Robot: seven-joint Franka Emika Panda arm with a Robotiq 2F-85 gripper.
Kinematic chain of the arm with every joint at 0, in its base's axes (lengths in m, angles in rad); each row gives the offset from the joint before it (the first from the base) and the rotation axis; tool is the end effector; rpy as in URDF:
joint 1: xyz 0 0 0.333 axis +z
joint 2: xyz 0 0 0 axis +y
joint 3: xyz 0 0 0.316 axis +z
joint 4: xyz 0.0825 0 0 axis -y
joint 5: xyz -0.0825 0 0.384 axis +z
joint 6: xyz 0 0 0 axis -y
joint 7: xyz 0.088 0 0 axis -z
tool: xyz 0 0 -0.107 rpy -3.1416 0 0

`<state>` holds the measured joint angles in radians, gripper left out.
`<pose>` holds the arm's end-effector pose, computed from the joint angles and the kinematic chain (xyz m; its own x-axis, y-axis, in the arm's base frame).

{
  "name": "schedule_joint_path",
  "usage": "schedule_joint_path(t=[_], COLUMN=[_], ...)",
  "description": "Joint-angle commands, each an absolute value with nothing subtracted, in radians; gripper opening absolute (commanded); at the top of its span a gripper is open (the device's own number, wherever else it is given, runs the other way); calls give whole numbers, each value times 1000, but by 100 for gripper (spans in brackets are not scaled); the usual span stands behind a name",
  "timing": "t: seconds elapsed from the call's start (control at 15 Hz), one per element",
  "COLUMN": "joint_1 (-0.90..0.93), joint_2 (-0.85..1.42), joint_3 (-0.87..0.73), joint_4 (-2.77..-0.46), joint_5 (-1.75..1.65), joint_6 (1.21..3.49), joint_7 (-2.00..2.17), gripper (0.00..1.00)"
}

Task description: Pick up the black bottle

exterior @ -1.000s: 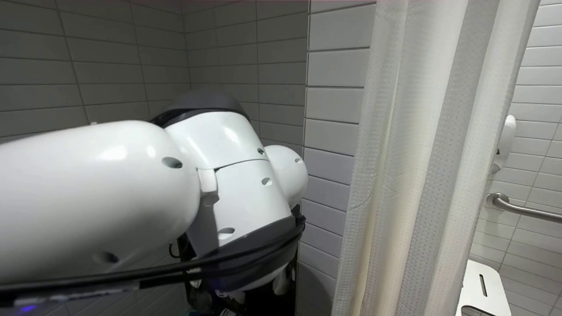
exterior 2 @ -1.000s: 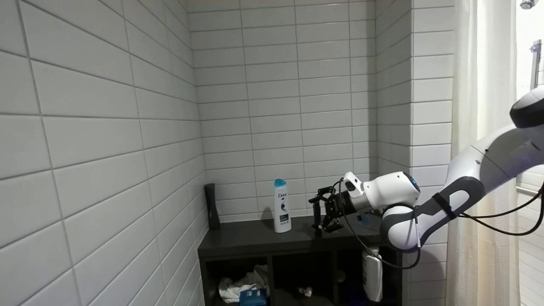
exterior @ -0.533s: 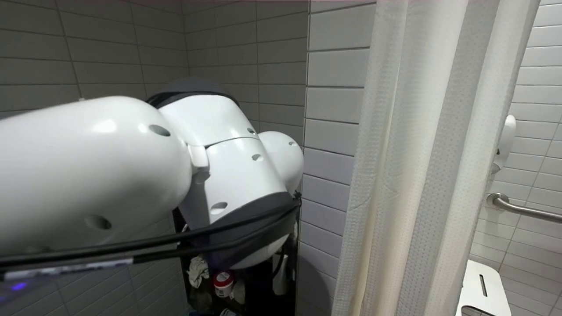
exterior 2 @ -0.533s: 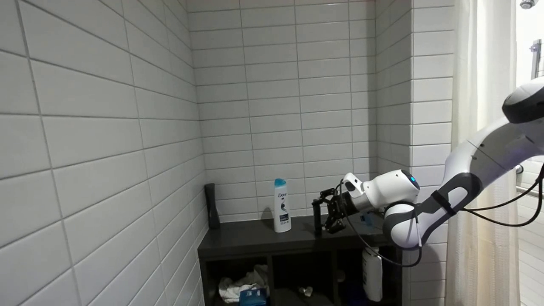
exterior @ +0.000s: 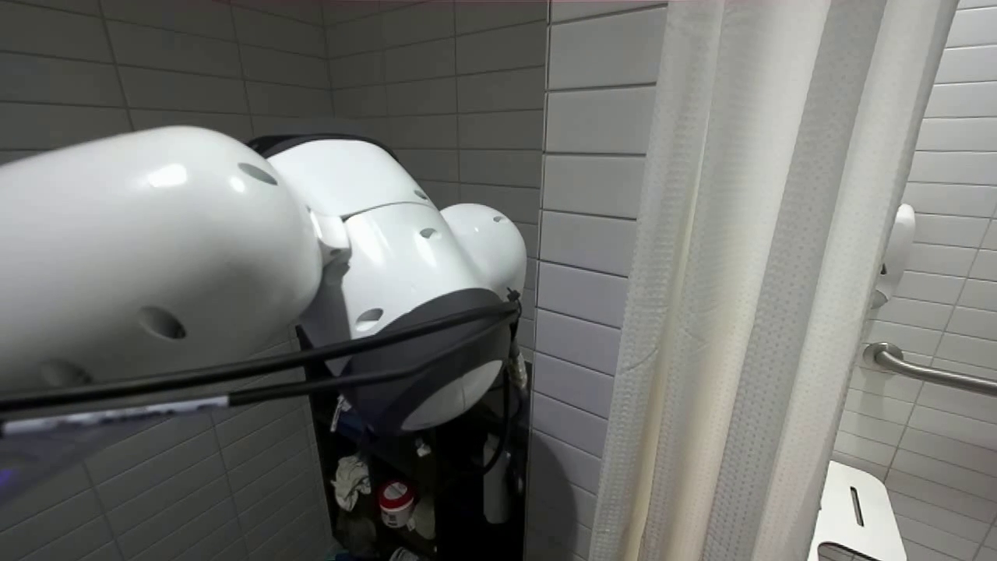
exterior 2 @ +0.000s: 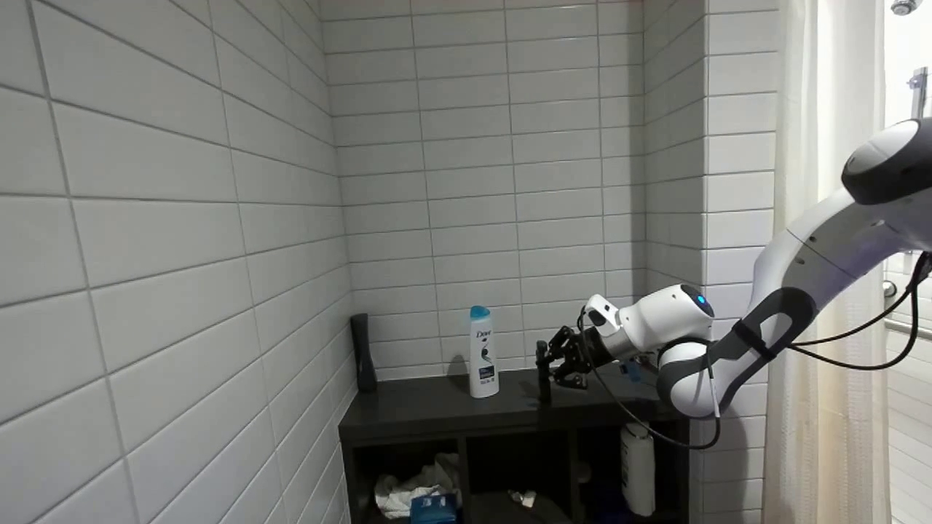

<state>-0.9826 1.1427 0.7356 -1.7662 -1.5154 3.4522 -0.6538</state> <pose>0.6133 -0.0990 0.1634 -0.1454 0.8507 0.5051 0.6573 -0.2985 0.6920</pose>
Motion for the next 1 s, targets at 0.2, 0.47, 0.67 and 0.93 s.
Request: schedule_joint_path(t=[0.2, 0.47, 0.67, 0.93], joint_1=[-952, -939, -845, -803], joint_2=[1098, 1086, 1015, 1006], joint_3=[703, 687, 563, 504], joint_4=[-1760, -1747, -1709, -1678], joint_5=[-1538, -1551, -1555, -1561], joint_6=[3457, 3457, 3517, 3529], joint_7=[-608, -625, -644, -760], gripper=[0, 0, 30, 56])
